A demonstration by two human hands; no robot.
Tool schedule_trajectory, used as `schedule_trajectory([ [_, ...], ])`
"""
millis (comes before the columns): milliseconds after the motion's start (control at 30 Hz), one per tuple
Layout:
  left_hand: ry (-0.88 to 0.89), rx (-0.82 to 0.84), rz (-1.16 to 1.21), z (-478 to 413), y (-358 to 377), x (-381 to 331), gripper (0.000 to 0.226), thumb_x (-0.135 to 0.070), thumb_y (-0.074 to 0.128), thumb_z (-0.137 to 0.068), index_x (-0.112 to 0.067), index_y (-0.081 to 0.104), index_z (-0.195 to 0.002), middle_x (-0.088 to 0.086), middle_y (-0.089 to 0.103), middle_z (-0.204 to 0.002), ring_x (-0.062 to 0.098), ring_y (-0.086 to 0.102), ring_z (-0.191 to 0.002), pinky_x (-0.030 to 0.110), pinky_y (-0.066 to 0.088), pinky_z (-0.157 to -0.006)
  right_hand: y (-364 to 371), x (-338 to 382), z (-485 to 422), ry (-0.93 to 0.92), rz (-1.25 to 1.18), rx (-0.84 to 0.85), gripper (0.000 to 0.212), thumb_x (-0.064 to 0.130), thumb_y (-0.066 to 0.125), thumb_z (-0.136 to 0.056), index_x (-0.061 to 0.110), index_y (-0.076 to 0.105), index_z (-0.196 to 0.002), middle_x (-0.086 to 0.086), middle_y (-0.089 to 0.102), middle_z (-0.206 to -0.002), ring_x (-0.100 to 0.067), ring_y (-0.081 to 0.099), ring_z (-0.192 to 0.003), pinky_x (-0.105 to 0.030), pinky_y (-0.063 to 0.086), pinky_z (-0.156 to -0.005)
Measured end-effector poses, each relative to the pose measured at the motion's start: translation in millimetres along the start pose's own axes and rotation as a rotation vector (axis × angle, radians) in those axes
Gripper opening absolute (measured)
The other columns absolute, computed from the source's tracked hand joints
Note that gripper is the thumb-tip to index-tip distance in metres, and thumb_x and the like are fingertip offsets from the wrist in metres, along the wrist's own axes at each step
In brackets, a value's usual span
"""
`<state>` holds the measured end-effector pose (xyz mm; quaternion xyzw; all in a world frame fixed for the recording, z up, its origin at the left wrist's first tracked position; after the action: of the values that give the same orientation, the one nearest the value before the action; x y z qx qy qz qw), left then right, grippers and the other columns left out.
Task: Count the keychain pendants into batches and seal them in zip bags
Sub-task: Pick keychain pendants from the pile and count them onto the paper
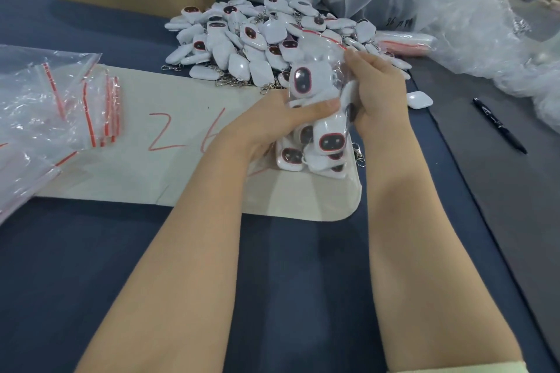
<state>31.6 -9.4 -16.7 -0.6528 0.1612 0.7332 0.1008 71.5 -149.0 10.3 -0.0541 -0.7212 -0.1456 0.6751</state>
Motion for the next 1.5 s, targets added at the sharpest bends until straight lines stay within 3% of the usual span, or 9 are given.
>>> schedule_trajectory([
  [233, 0.029, -0.248, 0.092, -10.5, -18.0, 1.9, 0.02, -0.012, 0.074, -0.077, -0.015, 0.063, -0.093, 0.006, 0.073, -0.087, 0.024, 0.07, -0.08, 0.038, 0.056, -0.075, 12.0, -14.2, 9.1, 0.357, -0.278, 0.255, 0.037, 0.032, 0.064, -0.09, 0.002, 0.065, -0.113, -0.018, 0.071, -0.108, -0.032, 0.069, -0.098, -0.046, 0.056, -0.087],
  [500, -0.002, -0.31, 0.071, -9.6, -21.2, -6.6, 0.056, -0.058, 0.067, -0.071, -0.021, 0.065, -0.112, 0.004, 0.071, -0.107, 0.026, 0.068, -0.099, 0.045, 0.049, -0.093, 10.3, -12.7, 4.1, 0.254, -0.114, 0.234, 0.006, 0.013, 0.066, -0.086, 0.009, 0.065, -0.082, -0.006, 0.07, -0.07, -0.021, 0.067, -0.063, -0.037, 0.057, -0.07],
  [600, 0.13, -0.487, 0.057, -8.1, -29.4, -12.4, 0.018, -0.042, 0.061, -0.087, -0.028, 0.071, -0.08, -0.004, 0.073, -0.093, 0.022, 0.066, -0.095, 0.05, 0.05, -0.093, 11.0, -15.7, 5.0, 0.215, 0.043, 0.258, 0.021, 0.029, 0.068, -0.088, 0.01, 0.068, -0.08, -0.005, 0.072, -0.075, -0.022, 0.068, -0.07, -0.041, 0.056, -0.081],
  [667, 0.166, -0.533, 0.054, -10.0, -33.5, -10.7, 0.028, -0.027, 0.058, -0.092, -0.026, 0.07, -0.067, -0.006, 0.074, -0.082, 0.02, 0.066, -0.086, 0.047, 0.052, -0.091, 11.2, -16.6, 4.2, 0.191, 0.128, 0.223, 0.031, 0.042, 0.067, -0.087, 0.013, 0.072, -0.076, -0.005, 0.074, -0.079, -0.025, 0.07, -0.078, -0.044, 0.055, -0.089],
  [867, 0.149, -0.57, 0.014, -16.0, -35.0, -5.5, 0.016, -0.011, 0.059, -0.09, -0.02, 0.063, -0.077, 0.001, 0.07, -0.08, 0.021, 0.066, -0.085, 0.045, 0.052, -0.092, 7.8, -16.7, -2.5, 0.022, 0.091, -0.009, 0.031, 0.029, 0.068, -0.089, 0.014, 0.063, -0.062, 0.002, 0.067, -0.059, -0.009, 0.058, -0.054, -0.027, 0.051, -0.066],
  [1033, 0.103, -0.521, 0.049, -15.4, -32.7, -6.6, 0.015, -0.012, 0.06, -0.09, -0.018, 0.062, -0.076, -0.001, 0.068, -0.07, 0.015, 0.063, -0.067, 0.034, 0.055, -0.075, 6.7, -23.4, -2.5, 0.24, -0.209, 0.058, 0.057, 0.034, 0.067, -0.089, 0.016, 0.062, -0.035, 0.004, 0.061, -0.048, -0.009, 0.054, -0.042, -0.025, 0.047, -0.056],
  [1133, 0.03, -0.503, 0.113, -12.9, -32.4, -4.6, 0.012, -0.018, 0.058, -0.091, -0.016, 0.061, -0.079, -0.003, 0.068, -0.062, 0.011, 0.062, -0.055, 0.025, 0.052, -0.06, 5.5, -26.0, -2.4, 0.217, -0.141, 0.045, 0.049, 0.033, 0.064, -0.091, 0.015, 0.063, -0.045, 0.003, 0.061, -0.047, -0.009, 0.053, -0.04, -0.024, 0.047, -0.056],
  [1267, 0.099, -0.589, 0.002, -12.5, -36.2, -5.6, 0.022, -0.026, 0.052, -0.096, -0.017, 0.058, -0.077, -0.01, 0.069, -0.058, 0.013, 0.061, -0.064, 0.035, 0.053, -0.074, 5.6, -23.7, -2.2, 0.137, 0.041, 0.019, 0.041, 0.034, 0.062, -0.093, 0.013, 0.062, -0.058, 0.004, 0.06, -0.044, -0.007, 0.051, -0.038, -0.022, 0.041, -0.05],
  [1500, 0.096, -0.666, 0.081, -12.4, -35.6, -3.2, 0.02, -0.022, 0.054, -0.094, -0.016, 0.059, -0.076, 0.0, 0.073, -0.071, 0.018, 0.068, -0.072, 0.044, 0.053, -0.089, 15.8, -34.6, 2.2, 0.33, -0.069, 0.146, 0.034, 0.029, 0.071, -0.086, 0.014, 0.066, -0.056, -0.001, 0.066, -0.06, -0.021, 0.056, -0.065, -0.038, 0.051, -0.078],
])
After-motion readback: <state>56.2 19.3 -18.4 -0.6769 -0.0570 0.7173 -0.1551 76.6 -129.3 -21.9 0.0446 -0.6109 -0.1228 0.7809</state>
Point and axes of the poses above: each hand's wrist, its own z-axis away from the middle knuckle, its own y-axis out of the palm, x = y × z, the point moved 4 cm from there along -z, towards the middle knuckle
